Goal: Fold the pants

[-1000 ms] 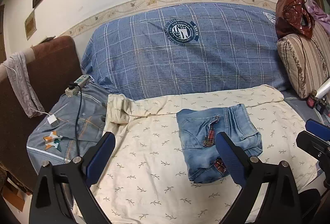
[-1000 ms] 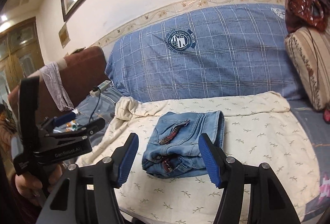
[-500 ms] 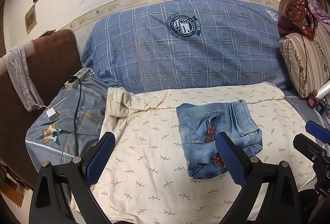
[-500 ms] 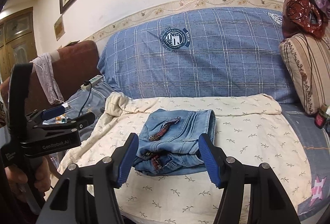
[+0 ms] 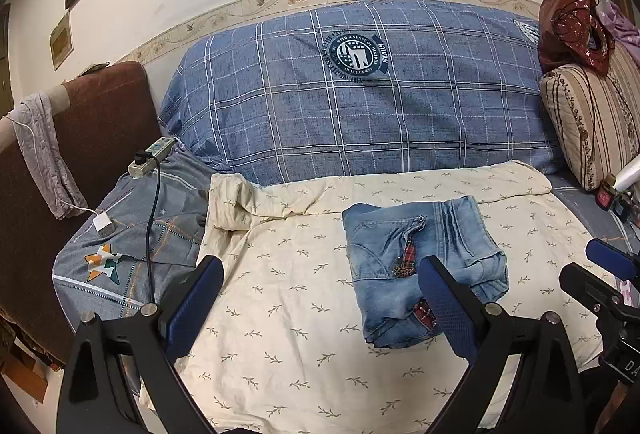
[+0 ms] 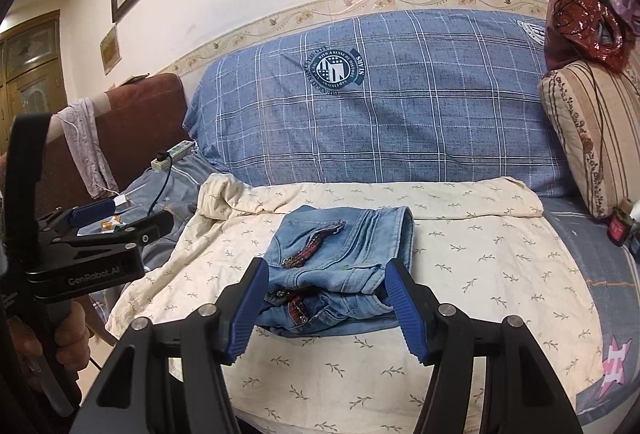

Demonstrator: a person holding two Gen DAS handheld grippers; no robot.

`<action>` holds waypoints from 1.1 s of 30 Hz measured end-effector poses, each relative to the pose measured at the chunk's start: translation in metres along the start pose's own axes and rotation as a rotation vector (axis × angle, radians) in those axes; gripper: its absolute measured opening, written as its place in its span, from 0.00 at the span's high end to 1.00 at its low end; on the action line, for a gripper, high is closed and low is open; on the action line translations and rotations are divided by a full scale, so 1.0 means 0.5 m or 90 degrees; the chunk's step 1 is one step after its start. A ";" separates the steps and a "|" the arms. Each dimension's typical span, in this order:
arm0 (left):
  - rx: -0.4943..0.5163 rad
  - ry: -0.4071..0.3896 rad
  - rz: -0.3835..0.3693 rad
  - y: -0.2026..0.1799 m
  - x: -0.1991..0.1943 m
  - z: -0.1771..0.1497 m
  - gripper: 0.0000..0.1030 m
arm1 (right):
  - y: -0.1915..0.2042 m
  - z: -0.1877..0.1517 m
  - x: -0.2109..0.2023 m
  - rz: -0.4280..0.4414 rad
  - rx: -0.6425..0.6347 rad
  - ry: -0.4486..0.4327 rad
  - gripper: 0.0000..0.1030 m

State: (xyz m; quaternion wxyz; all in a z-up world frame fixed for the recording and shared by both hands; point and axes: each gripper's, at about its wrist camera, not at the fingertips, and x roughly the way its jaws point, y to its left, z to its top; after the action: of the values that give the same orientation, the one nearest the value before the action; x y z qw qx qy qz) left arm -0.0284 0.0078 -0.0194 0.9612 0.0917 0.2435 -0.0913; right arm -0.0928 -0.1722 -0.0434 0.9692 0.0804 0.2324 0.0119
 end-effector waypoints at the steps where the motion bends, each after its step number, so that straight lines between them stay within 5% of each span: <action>1: 0.000 0.000 0.000 0.000 -0.001 0.000 0.05 | 0.000 0.000 0.000 -0.001 0.001 0.001 0.38; 33: 0.003 0.013 0.018 0.013 -0.008 -0.001 0.05 | 0.010 0.006 0.004 0.009 -0.009 -0.007 0.38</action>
State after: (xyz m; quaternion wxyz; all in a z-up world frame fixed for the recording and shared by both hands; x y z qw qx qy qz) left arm -0.0307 0.0145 -0.0169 0.9595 0.0986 0.2521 -0.0776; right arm -0.0895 -0.1678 -0.0409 0.9708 0.0757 0.2266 0.0200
